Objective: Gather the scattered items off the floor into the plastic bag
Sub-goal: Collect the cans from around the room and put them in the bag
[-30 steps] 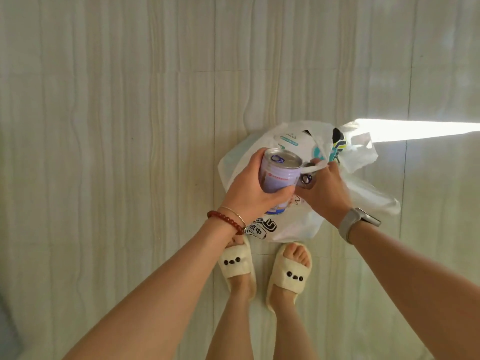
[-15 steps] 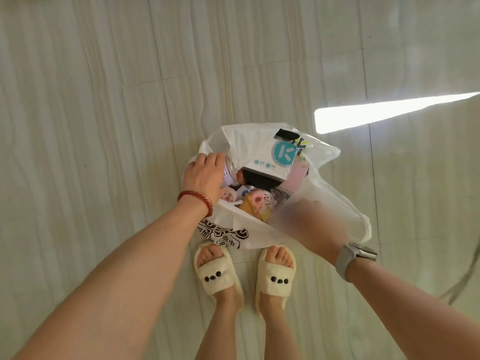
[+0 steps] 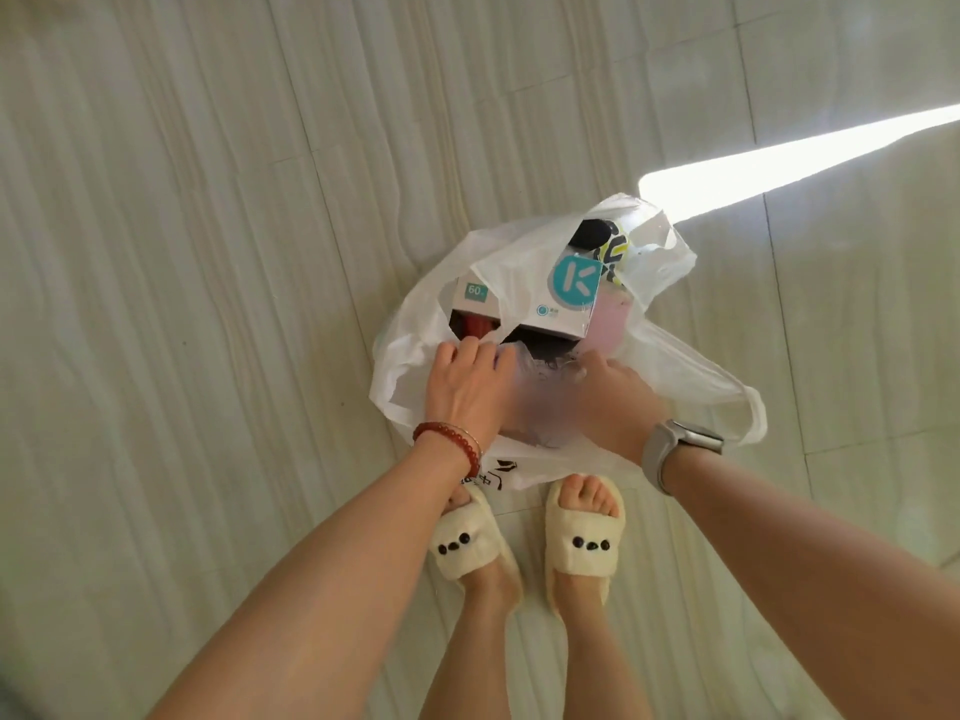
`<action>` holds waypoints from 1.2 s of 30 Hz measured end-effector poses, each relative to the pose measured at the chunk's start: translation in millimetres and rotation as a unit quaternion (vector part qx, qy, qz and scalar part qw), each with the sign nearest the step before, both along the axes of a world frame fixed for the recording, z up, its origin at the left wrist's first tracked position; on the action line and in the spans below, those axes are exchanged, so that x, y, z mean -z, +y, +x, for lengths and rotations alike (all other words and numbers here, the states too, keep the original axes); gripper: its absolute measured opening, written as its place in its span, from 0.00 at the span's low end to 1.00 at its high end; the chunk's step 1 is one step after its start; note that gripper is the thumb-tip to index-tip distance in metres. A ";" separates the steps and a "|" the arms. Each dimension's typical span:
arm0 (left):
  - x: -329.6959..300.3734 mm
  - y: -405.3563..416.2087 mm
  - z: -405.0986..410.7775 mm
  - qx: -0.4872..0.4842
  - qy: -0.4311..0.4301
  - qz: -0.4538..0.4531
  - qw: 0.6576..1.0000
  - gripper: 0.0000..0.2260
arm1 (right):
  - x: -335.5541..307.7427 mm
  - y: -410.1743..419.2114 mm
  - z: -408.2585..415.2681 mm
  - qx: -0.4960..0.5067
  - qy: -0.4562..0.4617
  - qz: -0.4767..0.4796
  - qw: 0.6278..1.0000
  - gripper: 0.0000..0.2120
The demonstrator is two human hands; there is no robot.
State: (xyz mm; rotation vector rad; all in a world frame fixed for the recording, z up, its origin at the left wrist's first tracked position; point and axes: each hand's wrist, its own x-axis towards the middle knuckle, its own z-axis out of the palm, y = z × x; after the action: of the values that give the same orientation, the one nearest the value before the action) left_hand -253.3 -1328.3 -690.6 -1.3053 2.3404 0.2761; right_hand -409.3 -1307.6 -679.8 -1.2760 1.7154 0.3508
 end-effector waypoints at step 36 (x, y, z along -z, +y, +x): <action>-279.7 95.1 118.4 -0.384 0.180 -0.025 0.905 0.17 | -285.5 35.5 102.9 -0.189 -0.070 -0.172 0.964 0.20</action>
State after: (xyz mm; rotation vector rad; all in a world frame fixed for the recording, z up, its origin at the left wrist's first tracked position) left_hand -134.8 -1233.2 -410.9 -2.3297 1.9745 0.7545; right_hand -306.4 -1272.1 -394.3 -1.8459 1.4466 0.1777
